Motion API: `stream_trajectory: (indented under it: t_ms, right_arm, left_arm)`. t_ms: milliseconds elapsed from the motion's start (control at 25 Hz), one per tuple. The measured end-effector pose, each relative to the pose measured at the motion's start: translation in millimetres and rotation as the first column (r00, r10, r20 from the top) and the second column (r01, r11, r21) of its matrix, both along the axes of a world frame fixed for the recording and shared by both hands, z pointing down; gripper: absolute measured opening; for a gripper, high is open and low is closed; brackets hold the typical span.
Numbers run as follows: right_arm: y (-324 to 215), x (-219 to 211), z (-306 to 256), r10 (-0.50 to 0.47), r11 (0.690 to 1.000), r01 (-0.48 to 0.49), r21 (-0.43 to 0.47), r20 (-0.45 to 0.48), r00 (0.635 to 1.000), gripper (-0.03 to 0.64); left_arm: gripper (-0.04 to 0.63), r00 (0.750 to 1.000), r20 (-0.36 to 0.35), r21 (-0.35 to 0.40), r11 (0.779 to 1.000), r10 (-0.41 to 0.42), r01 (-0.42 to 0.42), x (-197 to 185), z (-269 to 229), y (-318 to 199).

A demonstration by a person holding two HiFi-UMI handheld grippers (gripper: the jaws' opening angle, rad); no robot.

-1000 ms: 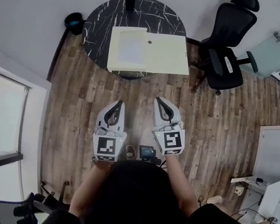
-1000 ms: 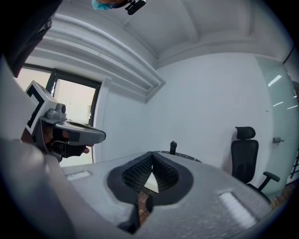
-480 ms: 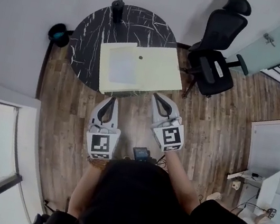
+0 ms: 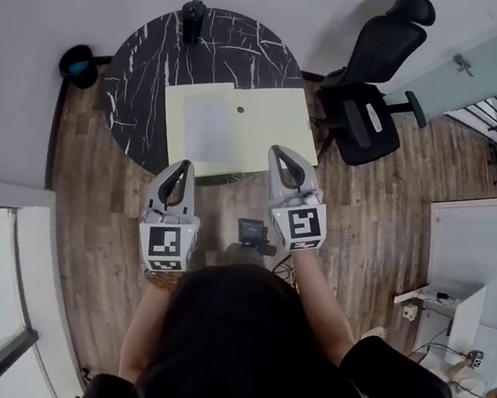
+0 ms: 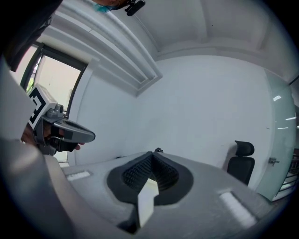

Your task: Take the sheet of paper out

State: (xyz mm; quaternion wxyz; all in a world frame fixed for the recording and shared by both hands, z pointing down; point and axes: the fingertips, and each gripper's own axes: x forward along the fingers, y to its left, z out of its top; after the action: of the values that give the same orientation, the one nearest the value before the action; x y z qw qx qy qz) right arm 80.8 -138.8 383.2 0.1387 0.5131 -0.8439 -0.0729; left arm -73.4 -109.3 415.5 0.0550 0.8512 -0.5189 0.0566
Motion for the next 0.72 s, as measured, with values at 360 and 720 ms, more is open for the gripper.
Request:
stream_trajectory:
  t_ms: [360,720]
  right_arm:
    - [-25,30,4,0.111,0.994,-0.111,-0.011,-0.027,0.993,-0.002]
    - [-59,21,47,0.041,0.997,-0.043,-0.070,-0.028,0.999,-0.002]
  left_arm:
    - [0.002,0.992,-0.031,0.012,0.993,0.121,-0.121,22,-5,-25]
    - [0.002,0.994,-0.006,-0.033,0.993,0.112,-0.112,23,27,-37]
